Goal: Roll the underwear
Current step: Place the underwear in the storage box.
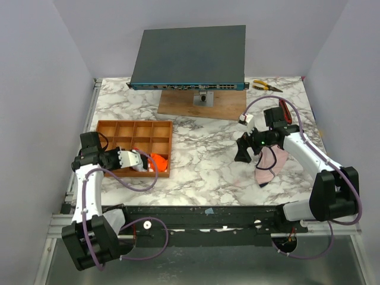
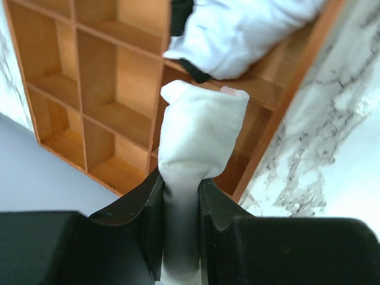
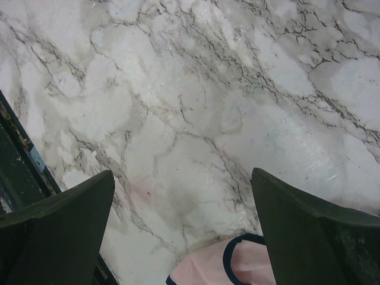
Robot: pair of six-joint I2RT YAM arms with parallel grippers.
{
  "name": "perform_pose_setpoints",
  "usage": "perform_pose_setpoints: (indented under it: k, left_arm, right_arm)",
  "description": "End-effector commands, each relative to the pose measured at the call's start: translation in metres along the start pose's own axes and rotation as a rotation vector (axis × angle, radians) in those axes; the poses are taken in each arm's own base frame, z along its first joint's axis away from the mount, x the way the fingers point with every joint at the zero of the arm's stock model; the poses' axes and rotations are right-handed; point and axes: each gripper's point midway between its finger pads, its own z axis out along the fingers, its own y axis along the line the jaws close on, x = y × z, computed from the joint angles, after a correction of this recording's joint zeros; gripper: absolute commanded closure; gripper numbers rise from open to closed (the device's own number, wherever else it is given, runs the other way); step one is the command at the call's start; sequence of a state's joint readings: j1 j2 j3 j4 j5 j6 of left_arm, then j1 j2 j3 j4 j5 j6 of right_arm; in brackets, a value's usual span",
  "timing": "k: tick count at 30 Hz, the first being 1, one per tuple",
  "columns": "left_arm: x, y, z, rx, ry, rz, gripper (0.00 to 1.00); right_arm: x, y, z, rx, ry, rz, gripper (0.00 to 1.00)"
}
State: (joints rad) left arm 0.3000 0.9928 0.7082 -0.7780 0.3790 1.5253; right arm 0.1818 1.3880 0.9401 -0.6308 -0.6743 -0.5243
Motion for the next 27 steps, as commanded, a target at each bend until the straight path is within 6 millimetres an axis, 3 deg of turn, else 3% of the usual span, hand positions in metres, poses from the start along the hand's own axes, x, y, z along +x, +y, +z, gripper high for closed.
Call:
perform_pose_setpoints:
  k: [1, 8, 16, 27]
  left_arm:
    - [-0.012, -0.014, 0.002, 0.113, -0.08, 0.281, 1.0]
    - [0.0, -0.006, 0.01, 0.175, -0.048, 0.547, 1.0]
    - [0.008, 0.009, 0.008, 0.244, -0.077, 0.731, 1.0]
    - [0.004, -0.013, 0.022, 0.325, -0.183, 0.887, 1.0]
  right_arm:
    - [0.012, 0.001, 0.005, -0.012, 0.039, 0.013, 0.0]
    - [0.014, -0.001, 0.005, -0.002, 0.045, 0.023, 0.0]
    - [0.016, -0.003, 0.007, 0.009, 0.05, 0.035, 0.0]
    - [0.017, -0.006, 0.009, 0.024, 0.053, 0.043, 0.0]
